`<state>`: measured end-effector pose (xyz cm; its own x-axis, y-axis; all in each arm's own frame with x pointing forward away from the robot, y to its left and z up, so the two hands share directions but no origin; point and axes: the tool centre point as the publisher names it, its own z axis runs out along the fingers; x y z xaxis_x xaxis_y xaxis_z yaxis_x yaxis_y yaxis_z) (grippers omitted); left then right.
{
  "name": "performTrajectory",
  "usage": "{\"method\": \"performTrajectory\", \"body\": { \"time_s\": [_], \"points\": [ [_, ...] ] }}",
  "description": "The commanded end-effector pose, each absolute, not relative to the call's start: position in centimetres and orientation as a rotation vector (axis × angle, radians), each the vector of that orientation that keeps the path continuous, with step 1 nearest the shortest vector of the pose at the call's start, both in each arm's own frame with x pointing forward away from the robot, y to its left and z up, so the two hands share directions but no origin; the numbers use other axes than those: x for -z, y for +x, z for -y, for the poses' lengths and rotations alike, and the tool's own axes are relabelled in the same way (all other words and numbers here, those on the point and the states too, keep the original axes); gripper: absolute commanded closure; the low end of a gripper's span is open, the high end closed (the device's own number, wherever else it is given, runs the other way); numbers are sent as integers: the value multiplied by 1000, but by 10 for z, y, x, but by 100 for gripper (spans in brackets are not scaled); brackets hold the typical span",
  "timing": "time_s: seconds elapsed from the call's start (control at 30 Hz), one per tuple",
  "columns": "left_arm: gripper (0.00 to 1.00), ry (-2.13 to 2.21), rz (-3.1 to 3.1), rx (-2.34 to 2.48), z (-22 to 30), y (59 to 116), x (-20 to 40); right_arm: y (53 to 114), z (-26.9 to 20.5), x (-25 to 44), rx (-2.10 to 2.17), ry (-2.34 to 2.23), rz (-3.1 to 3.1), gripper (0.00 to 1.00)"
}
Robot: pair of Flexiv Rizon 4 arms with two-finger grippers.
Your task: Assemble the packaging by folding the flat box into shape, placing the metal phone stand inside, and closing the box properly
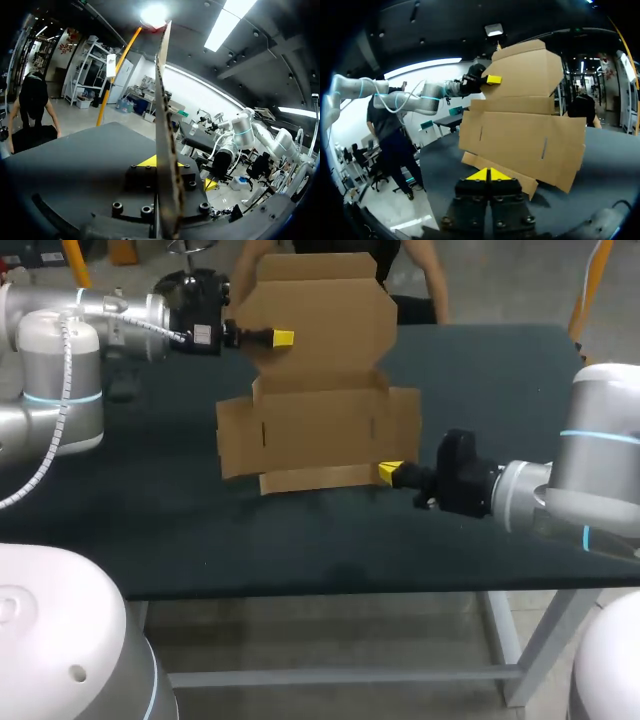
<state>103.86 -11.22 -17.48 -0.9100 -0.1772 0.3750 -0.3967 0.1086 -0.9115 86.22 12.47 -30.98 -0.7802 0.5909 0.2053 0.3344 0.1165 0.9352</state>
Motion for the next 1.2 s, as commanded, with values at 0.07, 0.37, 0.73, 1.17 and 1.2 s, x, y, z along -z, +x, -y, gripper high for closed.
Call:
{"method": "performTrajectory", "body": {
  "time_s": [0.07, 0.37, 0.73, 1.17, 1.2],
  "points": [
    [100, 631, 2235, -1939, 109, 1035, 176, 862, -133, 311, -1710, 924, -2167, 100],
    [100, 465, 2210, -1979, 107, 1027, 166, 863, -137, 306, -1690, 927, -2168, 100],
    [100, 365, 2189, -1959, 107, 1023, 162, 860, -140, 303, -1678, 939, -2161, 100],
    [100, 335, 2154, -1926, 108, 1021, 162, 858, -142, 303, -1678, 946, -2151, 100],
    [100, 334, 2152, -1925, 108, 1021, 162, 858, -142, 303, -1677, 946, -2151, 100]
  ]
}}
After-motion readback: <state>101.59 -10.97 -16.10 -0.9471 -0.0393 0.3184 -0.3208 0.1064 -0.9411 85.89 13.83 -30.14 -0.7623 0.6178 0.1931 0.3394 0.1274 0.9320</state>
